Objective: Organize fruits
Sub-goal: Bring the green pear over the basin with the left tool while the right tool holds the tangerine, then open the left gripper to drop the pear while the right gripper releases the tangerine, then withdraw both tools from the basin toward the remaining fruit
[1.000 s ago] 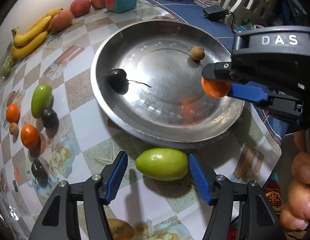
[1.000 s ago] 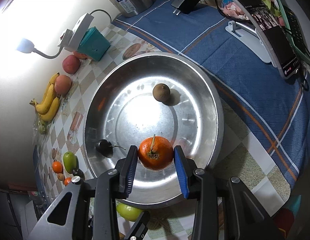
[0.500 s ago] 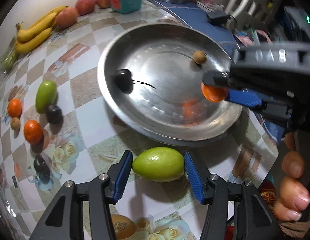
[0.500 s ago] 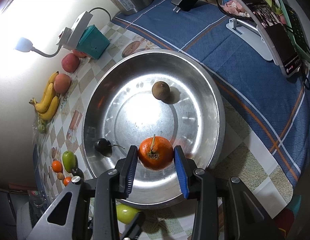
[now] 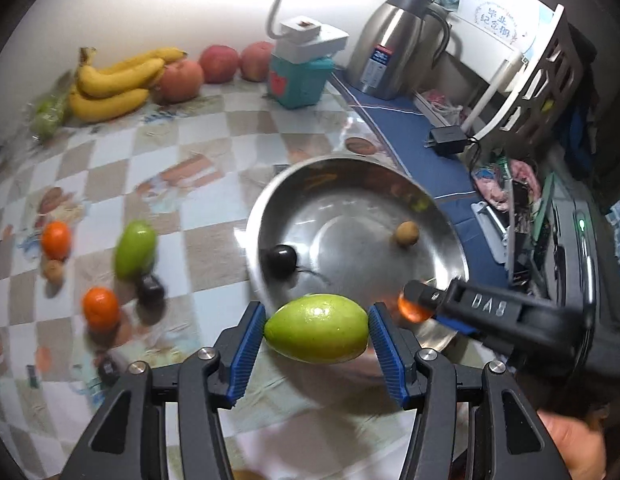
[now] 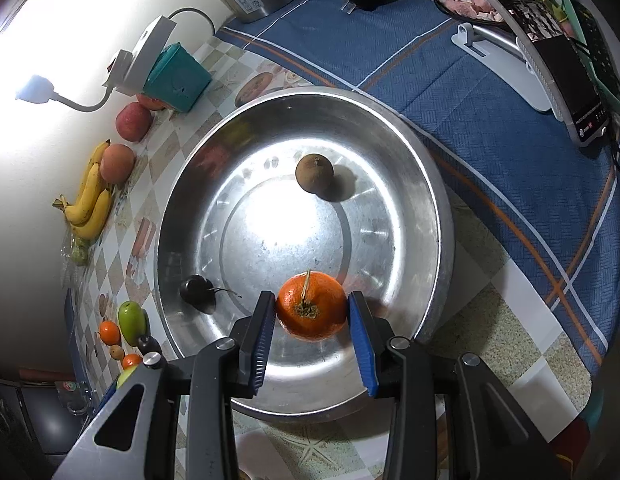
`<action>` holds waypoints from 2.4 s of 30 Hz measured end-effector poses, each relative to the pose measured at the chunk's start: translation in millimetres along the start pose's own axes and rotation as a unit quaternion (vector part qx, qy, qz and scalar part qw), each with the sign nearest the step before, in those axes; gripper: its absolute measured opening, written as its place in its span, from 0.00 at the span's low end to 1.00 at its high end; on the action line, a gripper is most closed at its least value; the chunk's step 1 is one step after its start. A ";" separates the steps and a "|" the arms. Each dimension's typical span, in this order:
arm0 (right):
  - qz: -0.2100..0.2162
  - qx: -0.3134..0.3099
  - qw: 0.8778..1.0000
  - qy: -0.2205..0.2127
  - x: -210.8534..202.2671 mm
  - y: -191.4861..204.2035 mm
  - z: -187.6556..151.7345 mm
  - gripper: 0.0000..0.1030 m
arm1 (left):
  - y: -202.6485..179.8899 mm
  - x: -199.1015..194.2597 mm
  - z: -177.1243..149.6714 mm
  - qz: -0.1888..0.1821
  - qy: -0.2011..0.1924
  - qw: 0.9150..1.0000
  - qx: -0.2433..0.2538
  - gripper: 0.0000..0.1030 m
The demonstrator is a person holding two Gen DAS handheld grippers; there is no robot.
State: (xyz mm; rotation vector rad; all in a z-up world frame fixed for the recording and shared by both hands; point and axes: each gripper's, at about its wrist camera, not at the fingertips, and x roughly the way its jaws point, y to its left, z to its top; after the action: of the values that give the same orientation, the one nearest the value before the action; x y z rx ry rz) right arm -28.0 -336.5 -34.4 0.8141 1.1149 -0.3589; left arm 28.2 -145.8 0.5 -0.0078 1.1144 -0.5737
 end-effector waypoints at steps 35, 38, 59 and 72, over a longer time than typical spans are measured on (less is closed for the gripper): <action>-0.029 0.003 1.000 0.004 9.8 -7.5 4.5 0.38 | -0.8 51.0 9.3 -0.026 0.049 0.998 -0.027 0.59; -0.029 0.002 1.000 0.000 7.7 -7.3 4.9 0.38 | 1.3 45.6 11.1 -0.031 0.044 0.998 -0.033 0.59; -0.044 -0.107 0.992 -0.049 -1.3 33.4 -1.4 0.72 | 84.7 1.5 8.3 0.137 0.039 0.978 -0.152 0.99; -0.060 -0.156 0.985 -0.041 4.9 52.9 -17.6 0.83 | 153.9 -24.6 -9.3 0.191 0.024 0.949 -0.249 1.00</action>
State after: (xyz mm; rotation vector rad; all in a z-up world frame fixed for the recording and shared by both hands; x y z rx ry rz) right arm -4.0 -287.8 -21.3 0.4541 1.1109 -0.3058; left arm 79.0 -0.7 -27.0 -0.2131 1.2453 0.0637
